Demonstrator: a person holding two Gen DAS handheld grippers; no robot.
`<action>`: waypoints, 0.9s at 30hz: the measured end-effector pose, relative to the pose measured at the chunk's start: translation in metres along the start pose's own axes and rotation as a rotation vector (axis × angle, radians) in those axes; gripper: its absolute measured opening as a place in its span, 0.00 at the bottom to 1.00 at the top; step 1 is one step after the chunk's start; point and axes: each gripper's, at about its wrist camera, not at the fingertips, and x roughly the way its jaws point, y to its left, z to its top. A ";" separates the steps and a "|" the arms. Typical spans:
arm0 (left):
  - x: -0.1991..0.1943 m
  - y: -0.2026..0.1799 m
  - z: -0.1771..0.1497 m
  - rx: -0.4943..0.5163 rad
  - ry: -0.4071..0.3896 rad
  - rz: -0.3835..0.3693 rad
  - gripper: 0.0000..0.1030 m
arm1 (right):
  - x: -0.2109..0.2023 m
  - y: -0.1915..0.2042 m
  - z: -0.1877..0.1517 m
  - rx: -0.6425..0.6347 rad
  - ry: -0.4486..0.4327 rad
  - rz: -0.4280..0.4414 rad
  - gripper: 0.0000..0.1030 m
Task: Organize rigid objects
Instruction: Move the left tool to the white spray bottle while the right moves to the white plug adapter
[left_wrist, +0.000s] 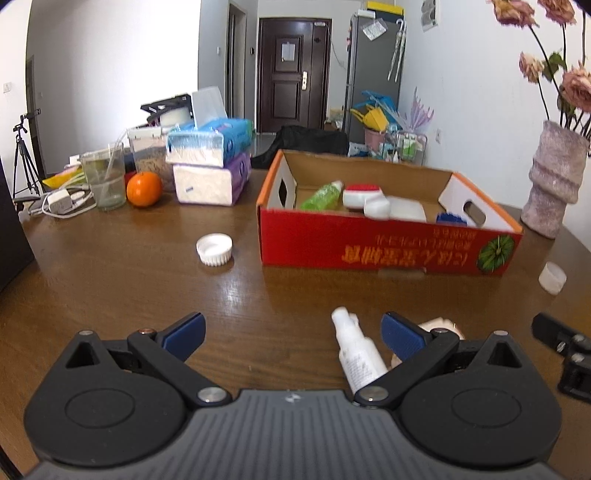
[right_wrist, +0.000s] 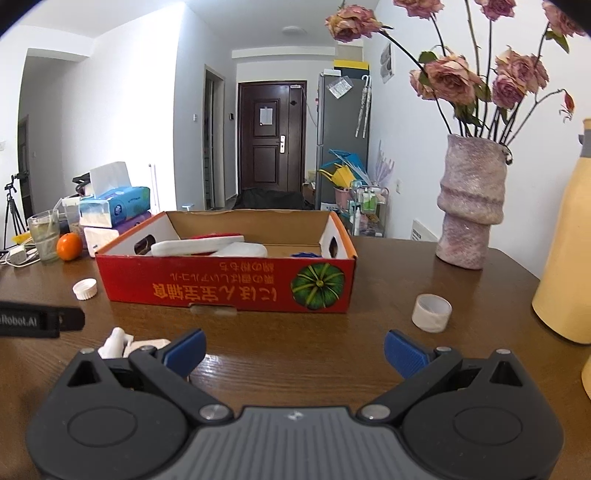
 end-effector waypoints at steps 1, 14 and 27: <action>0.001 -0.001 -0.002 0.004 0.009 0.004 1.00 | -0.002 -0.002 -0.001 0.004 0.000 -0.001 1.00; 0.021 -0.015 -0.018 0.025 0.090 0.022 1.00 | -0.006 -0.010 -0.007 0.036 0.016 -0.019 1.00; 0.042 -0.017 -0.020 0.025 0.132 -0.001 0.78 | -0.002 -0.007 -0.009 0.027 0.035 -0.022 1.00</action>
